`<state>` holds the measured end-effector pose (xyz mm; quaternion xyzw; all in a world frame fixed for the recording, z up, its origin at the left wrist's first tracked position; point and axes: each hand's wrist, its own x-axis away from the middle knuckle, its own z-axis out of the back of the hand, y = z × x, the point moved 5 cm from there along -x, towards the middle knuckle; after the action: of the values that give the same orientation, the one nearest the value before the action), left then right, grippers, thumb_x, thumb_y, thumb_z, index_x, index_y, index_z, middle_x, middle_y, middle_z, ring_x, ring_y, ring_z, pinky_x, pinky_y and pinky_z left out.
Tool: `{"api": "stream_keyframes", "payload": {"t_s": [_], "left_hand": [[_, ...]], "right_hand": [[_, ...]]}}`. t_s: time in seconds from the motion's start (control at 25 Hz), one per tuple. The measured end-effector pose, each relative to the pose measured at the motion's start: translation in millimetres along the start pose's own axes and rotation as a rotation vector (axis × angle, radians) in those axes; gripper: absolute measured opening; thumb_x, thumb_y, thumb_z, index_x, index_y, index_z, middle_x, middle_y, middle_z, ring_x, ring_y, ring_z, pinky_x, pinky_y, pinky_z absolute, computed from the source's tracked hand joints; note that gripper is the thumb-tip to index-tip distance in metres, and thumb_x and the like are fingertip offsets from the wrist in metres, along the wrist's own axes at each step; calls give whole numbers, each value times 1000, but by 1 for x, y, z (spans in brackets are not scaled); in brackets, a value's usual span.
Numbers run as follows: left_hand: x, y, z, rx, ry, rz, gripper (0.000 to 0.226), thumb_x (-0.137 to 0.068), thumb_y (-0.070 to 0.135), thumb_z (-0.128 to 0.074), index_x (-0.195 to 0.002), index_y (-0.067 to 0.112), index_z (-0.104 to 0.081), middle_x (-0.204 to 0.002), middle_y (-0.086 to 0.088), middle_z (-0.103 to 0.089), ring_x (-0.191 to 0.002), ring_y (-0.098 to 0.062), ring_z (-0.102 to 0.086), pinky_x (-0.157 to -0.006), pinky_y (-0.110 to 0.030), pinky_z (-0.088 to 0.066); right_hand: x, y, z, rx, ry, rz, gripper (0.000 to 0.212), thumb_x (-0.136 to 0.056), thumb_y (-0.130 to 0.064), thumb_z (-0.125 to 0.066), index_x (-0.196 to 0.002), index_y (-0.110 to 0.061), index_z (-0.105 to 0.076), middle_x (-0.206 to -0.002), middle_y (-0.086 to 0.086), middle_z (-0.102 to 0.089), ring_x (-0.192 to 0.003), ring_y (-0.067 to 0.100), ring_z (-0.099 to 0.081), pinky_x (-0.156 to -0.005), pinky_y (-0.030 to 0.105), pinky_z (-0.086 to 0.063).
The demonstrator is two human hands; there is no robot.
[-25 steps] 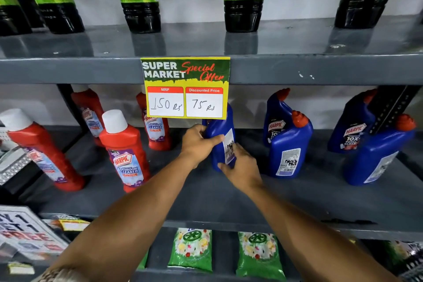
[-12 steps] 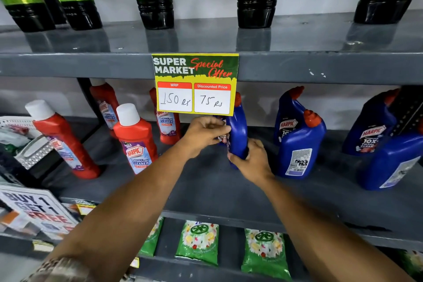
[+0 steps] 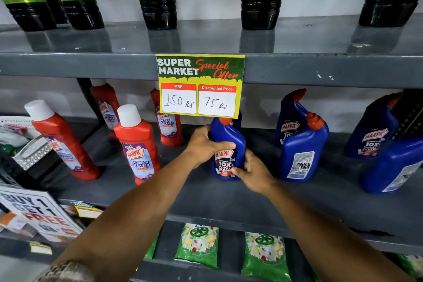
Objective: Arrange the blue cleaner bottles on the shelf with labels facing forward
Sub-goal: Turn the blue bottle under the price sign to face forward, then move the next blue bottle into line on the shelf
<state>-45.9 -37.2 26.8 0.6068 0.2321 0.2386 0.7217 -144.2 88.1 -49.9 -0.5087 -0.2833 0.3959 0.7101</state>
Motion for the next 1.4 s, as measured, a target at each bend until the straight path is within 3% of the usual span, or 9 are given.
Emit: {"api": "stream_keyframes", "payload": {"t_s": [0.44, 0.6, 0.72, 0.76, 0.88, 1.0, 1.08, 1.24, 1.4], "left_hand": [[11, -8, 1, 4, -31, 2, 56, -61, 6, -87, -110, 14, -63, -108, -10, -74, -98, -25, -72, -90, -47, -57], [19, 5, 9, -66, 101, -50, 75, -52, 32, -92, -114, 16, -52, -113, -4, -66, -105, -22, -66, -92, -40, -55], [48, 48, 18, -373, 594, -449, 62, -57, 55, -81, -91, 17, -45, -93, 0, -51, -88, -18, -52, -76, -27, -44], [59, 65, 9, -461, 635, -619, 53, -63, 52, -79, -84, 15, -46, -87, -1, -49, -83, -18, -48, -72, -26, -39], [65, 89, -51, -563, 316, -862, 36, -72, 35, -77, -81, 8, -55, -83, -7, -56, -81, -17, -50, -72, -29, -41], [37, 73, -123, -593, -74, -463, 51, -76, 36, -76, -115, 11, -55, -114, -8, -60, -105, -19, -56, -91, -33, -47], [17, 57, -155, -525, -183, -205, 63, -74, 38, -78, -125, 15, -50, -127, -6, -59, -114, -20, -57, -96, -33, -46], [-9, 39, -183, -403, -182, -49, 64, -67, 40, -82, -122, 19, -58, -118, -2, -70, -102, -17, -67, -94, -38, -53], [-14, 43, -194, -382, -132, -26, 51, -69, 33, -81, -115, 19, -64, -111, -1, -73, -96, -17, -69, -90, -34, -54]], "right_hand": [[4, 12, -6, 71, 13, 16, 65, -80, -18, -69, -135, -34, -38, -132, -1, -59, -122, 14, -55, -106, 47, -44], [13, 7, -3, 58, 49, 58, 73, -77, -19, -72, -140, -32, -36, -128, -6, -59, -117, 11, -58, -102, 37, -47], [30, 7, 21, 140, 219, 70, 57, -80, -17, -72, -133, -17, -50, -107, -3, -65, -93, 10, -65, -82, 26, -54], [39, 7, 32, 212, 300, 95, 41, -81, -19, -71, -121, -15, -61, -96, -1, -69, -82, 10, -67, -76, 26, -56], [64, 8, 65, 351, 501, 183, 3, -82, -19, -70, -82, -16, -69, -68, -2, -72, -62, 9, -66, -68, 26, -54], [89, 13, 104, 425, 622, 164, 7, -79, -15, -70, -73, -17, -67, -54, -5, -62, -63, 12, -61, -60, 23, -45], [100, 20, 127, 462, 633, 118, 3, -80, -16, -68, -77, -15, -66, -58, -5, -59, -58, 14, -59, -61, 30, -49], [105, 39, 153, 509, 590, 10, 23, -80, -23, -64, -100, -13, -69, -98, 5, -68, -85, 21, -64, -74, 35, -54], [108, 45, 157, 470, 524, -14, 39, -79, -26, -65, -116, -13, -63, -109, 7, -64, -91, 21, -65, -81, 40, -56]]}}
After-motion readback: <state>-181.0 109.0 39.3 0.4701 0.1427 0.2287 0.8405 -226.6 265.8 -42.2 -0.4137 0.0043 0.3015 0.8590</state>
